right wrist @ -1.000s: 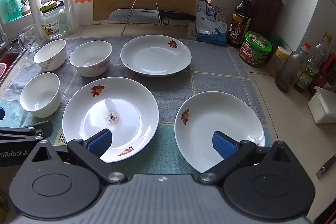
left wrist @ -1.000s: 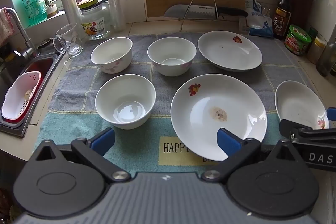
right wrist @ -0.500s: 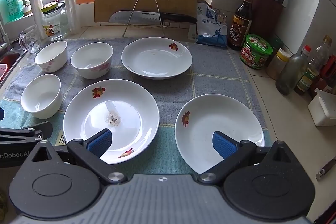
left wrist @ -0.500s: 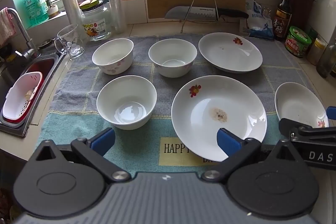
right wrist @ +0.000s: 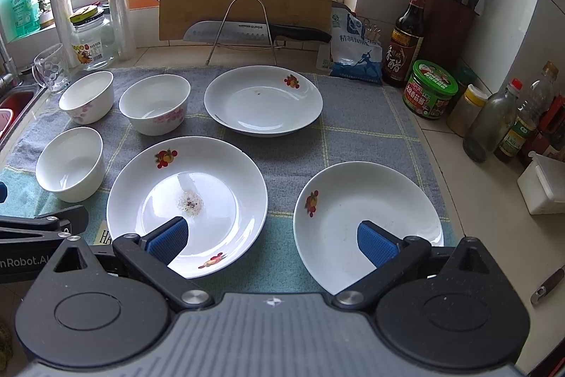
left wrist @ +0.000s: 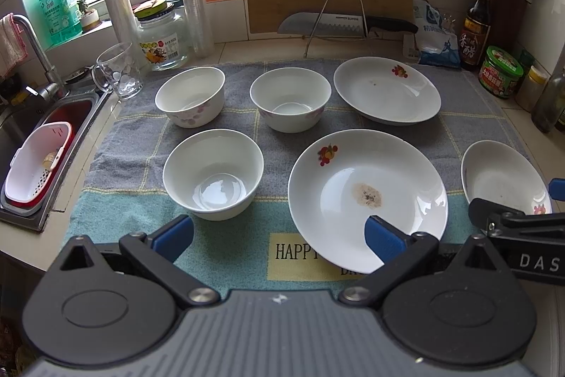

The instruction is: Organize plates and bowls

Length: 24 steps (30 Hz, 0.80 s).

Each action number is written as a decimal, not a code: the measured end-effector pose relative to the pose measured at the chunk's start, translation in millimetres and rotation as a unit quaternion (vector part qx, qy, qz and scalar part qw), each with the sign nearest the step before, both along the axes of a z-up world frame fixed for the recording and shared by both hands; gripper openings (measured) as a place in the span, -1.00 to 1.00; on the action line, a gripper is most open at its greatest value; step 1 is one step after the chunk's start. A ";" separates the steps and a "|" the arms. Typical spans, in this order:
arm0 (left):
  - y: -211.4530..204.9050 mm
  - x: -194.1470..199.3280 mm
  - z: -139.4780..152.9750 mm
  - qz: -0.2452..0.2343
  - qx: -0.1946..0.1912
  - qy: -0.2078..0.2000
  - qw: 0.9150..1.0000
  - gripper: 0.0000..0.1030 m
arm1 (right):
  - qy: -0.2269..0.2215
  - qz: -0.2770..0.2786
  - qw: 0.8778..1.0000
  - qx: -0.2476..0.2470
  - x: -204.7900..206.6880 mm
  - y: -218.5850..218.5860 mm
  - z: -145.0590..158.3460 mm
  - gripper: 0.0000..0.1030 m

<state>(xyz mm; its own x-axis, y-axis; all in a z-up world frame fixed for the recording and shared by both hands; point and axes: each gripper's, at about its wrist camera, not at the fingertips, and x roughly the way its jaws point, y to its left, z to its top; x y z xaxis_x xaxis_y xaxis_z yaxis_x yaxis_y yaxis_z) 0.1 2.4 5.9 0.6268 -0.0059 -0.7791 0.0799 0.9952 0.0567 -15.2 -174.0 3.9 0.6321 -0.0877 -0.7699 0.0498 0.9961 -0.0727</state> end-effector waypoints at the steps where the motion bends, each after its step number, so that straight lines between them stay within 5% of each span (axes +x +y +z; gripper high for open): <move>1: -0.1 0.0 -0.1 0.000 0.000 0.000 1.000 0.99 | 0.000 0.000 1.000 0.000 0.2 0.1 0.5 1.00; 24: -1.6 -0.9 2.4 0.001 0.000 -0.003 1.000 0.99 | -0.005 0.003 1.000 -0.003 0.9 -0.4 5.4 1.00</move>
